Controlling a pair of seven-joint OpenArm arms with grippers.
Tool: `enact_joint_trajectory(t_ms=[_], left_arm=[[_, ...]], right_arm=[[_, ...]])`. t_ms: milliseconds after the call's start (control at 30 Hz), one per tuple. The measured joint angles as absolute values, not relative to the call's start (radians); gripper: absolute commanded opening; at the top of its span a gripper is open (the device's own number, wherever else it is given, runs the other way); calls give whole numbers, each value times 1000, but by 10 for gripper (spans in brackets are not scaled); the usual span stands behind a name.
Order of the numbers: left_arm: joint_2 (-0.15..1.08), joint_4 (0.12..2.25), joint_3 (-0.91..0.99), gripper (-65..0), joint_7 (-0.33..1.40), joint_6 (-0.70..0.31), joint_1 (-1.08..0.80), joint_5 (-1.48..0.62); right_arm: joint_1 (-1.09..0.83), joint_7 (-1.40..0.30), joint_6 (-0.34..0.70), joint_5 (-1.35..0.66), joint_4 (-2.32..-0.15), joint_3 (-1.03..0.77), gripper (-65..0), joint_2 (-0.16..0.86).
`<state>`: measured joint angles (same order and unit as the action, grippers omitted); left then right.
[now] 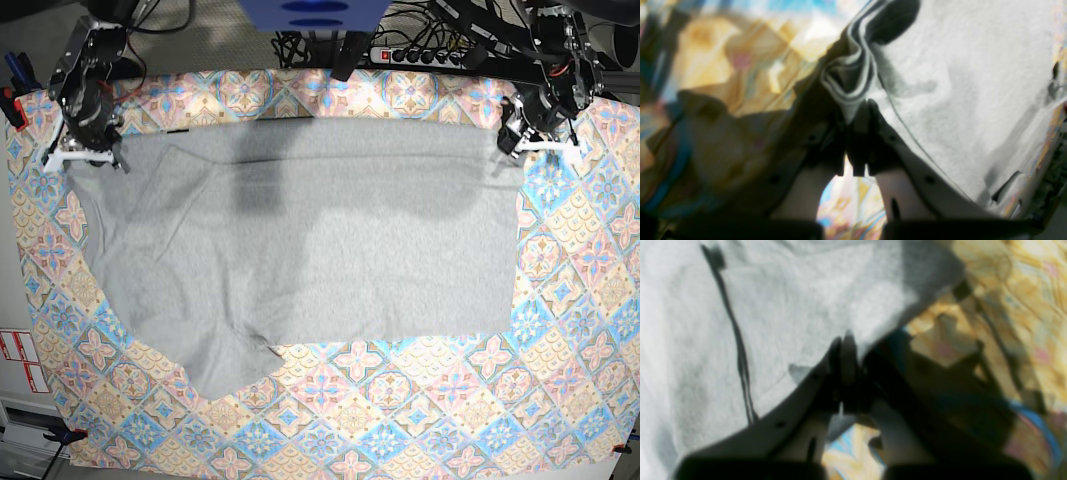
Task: Fold the T-shirt properly
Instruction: 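Lay the hem down past the collar and open both grippers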
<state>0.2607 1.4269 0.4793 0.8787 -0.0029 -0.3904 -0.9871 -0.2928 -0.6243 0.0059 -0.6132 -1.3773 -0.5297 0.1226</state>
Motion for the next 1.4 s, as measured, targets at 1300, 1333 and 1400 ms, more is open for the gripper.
enact_joint_trajectory(t_ms=[1300,1333,1400], left_arm=[[288,1456,481,-344,888,-46,-545,-1050],[288,1457,482,-328,896,-47,-543,-1053],[288,1457,482,-313,901,-50,-543,-1054]], right_arm=[[-509,-550,47,-640,-1443,-532,-406,78],[-510,-544,50,-646,-1436,-532,-405,78],[-510,-536,56,-652,-1427,-534,-405,78]])
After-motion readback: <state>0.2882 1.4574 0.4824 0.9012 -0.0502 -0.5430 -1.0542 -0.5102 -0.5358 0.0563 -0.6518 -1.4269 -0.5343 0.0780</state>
